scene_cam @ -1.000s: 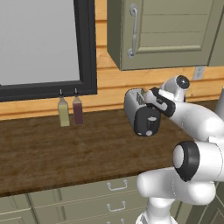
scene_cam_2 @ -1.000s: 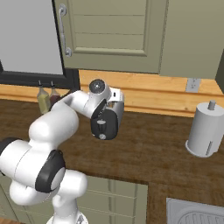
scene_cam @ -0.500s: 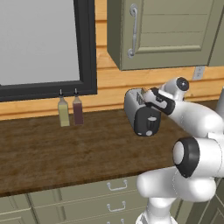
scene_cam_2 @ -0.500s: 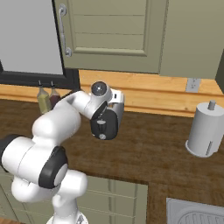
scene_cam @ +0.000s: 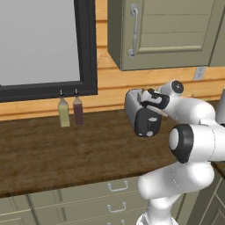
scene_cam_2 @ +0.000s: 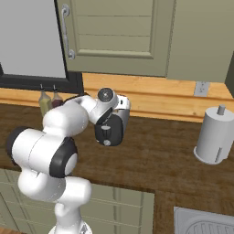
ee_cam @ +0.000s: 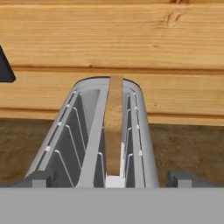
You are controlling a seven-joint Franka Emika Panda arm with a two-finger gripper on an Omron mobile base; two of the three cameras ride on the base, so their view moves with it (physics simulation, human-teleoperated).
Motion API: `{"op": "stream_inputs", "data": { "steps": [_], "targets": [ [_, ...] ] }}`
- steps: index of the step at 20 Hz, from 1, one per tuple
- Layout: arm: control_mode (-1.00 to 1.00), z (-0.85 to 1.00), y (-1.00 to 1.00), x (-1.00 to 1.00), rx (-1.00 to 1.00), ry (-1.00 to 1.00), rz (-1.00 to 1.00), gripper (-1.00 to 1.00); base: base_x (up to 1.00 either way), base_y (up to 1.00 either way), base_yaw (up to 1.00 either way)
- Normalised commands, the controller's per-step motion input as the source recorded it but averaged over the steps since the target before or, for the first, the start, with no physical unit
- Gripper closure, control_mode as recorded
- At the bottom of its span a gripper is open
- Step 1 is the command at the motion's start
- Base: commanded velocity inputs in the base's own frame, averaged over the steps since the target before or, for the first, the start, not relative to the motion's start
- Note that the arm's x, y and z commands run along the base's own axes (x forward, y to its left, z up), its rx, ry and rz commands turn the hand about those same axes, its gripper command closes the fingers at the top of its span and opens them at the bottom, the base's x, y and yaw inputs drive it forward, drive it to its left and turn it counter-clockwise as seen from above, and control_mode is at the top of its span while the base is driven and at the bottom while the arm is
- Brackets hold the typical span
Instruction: Start the toaster. Once the lever pops up, take the bread to the plate on the dining counter.
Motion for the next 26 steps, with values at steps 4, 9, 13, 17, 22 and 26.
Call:
{"op": "stream_inputs", "data": {
  "steps": [4,9,13,17,22,26],
  "targets": [
    [-1.00,-0.22,0.00,0.23,0.00,0.00,0.00,-1.00,0.00,0.00,0.00],
    [-1.00,-0.10,0.00,0.22,0.00,0.00,0.00,-1.00,0.00,0.00,0.00],
    [-1.00,-0.01,0.00,0.16,0.00,0.00,0.00,-1.00,0.00,0.00,0.00],
    [-1.00,0.00,0.00,0.21,0.00,0.00,0.00,-1.00,0.00,0.00,0.00],
    [-1.00,-0.01,0.00,0.22,0.00,0.00,0.00,-1.00,0.00,0.00,0.00],
    [-1.00,-0.10,0.00,0.18,0.00,0.00,0.00,-1.00,0.00,0.00,0.00]
  ]
}}
